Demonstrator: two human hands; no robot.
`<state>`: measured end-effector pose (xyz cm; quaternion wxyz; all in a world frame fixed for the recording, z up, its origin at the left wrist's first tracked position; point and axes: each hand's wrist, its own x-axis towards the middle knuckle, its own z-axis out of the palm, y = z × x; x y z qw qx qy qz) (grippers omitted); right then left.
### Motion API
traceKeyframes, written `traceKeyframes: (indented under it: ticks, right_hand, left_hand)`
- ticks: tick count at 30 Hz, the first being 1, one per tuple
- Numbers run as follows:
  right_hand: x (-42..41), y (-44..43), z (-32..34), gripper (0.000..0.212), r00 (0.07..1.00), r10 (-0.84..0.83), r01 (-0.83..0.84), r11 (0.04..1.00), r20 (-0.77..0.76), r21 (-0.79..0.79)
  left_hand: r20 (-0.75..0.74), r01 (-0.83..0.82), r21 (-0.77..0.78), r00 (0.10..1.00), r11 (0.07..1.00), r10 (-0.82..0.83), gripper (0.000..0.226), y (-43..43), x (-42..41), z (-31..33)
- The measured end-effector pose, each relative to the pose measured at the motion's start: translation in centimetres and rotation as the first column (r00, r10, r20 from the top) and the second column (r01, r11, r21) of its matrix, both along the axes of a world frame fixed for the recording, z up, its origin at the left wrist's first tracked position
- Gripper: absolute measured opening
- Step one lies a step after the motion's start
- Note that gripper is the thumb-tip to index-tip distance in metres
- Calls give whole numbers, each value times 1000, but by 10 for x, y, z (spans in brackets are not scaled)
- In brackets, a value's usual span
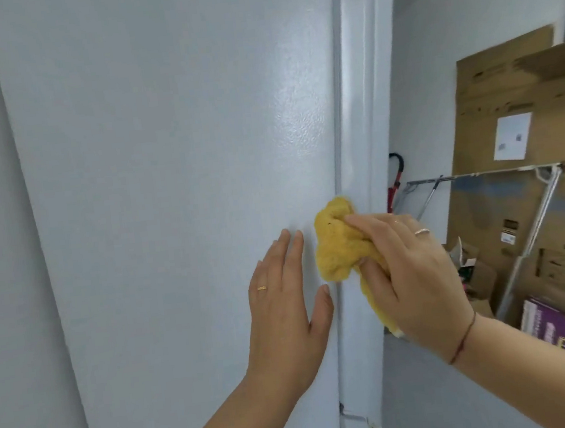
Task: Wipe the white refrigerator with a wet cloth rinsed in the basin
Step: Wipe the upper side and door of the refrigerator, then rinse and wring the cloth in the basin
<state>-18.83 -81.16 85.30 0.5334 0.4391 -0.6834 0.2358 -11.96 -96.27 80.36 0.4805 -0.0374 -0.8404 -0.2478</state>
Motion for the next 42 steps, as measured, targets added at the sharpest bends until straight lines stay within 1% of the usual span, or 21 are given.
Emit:
traceKeyframes:
  ticks: [2, 3, 6, 9, 10, 13, 15, 16, 17, 19, 21, 22, 24, 26, 28, 33, 35, 37, 38, 40, 42]
  right_hand:
    - [6, 24, -5, 37, 999, -14, 13, 1000, 47, 13]
    - [7, 48, -8, 35, 995, -79, 77, 997, 67, 30]
    - [4, 91, -16, 36, 971, -207, 204, 978, 121, 41]
    - [3, 149, -28, 37, 904, -385, 389, 921, 188, 15]
    - [3, 160, -31, 38, 884, -416, 425, 905, 214, 4]
    - [12, 218, -51, 40, 788, -541, 567, 824, 294, -3]
    - [23, 258, -68, 42, 717, -604, 637, 770, 349, 24]
    - [24, 275, -74, 43, 687, -617, 657, 753, 384, 35]
    - [33, 308, -87, 44, 638, -647, 695, 718, 416, 51]
    - [41, 346, -101, 45, 579, -666, 731, 680, 471, 62]
    - [57, 392, -116, 46, 493, -680, 768, 633, 542, 96]
    - [59, 406, -120, 47, 473, -685, 778, 620, 555, 101]
    - [81, 460, -140, 48, 373, -713, 834, 538, 593, 122]
    - [94, 491, -154, 48, 329, -716, 854, 504, 616, 131]
    - [116, 533, -170, 48, 248, -717, 887, 439, 652, 144]
    - [153, 610, -206, 49, 118, -665, 942, 310, 737, 128]
    - [164, 627, -221, 50, 66, -643, 953, 268, 763, 144]
    - [177, 653, -246, 50, -1, -607, 965, 208, 795, 160]
    - [181, 660, -257, 51, -31, -579, 968, 187, 814, 170]
    - [190, 684, -285, 53, -109, -498, 976, 111, 860, 188]
    - [195, 700, -307, 55, -163, -445, 977, 50, 881, 206]
  left_hand:
    - [-19, 152, 64, 988, 986, -151, 59, 28, 3, 2]
    - [-14, 254, 76, 967, 964, -254, 58, 52, -4, 4]
    - [22, 345, 76, 937, 935, -348, 65, 98, -22, 2]
    - [46, 458, 80, 885, 885, -463, 67, 154, -45, -1]
    - [48, 498, 90, 863, 863, -503, 65, 165, -51, -2]
    - [82, 644, 157, 747, 749, -659, 58, 225, -67, -11]
    - [117, 718, 253, 643, 648, -757, 50, 267, -73, -23]
    - [137, 741, 299, 590, 601, -795, 46, 285, -75, -27]
    - [174, 762, 357, 514, 540, -840, 44, 319, -74, -38]
    - [218, 754, 458, 419, 472, -881, 42, 357, -76, -49]
    - [242, 752, 529, 311, 394, -919, 43, 408, -73, -63]
    - [252, 747, 547, 283, 378, -925, 41, 424, -74, -66]
    - [293, 749, 584, 164, 312, -942, 26, 485, -63, -83]
    - [308, 747, 599, 117, 288, -944, 17, 518, -57, -94]
    - [329, 743, 626, 24, 237, -944, 19, 569, -44, -111]
    - [376, 728, 664, -133, 167, -917, 28, 659, -20, -150]
    - [397, 726, 670, -174, 155, -901, 27, 685, -15, -169]
    - [440, 724, 675, -240, 143, -865, 25, 719, -8, -194]
    - [455, 715, 685, -270, 140, -849, 23, 729, -5, -204]
    - [507, 717, 683, -329, 139, -797, 19, 762, -1, -229]
    - [550, 720, 682, -392, 126, -738, 16, 787, 1, -251]
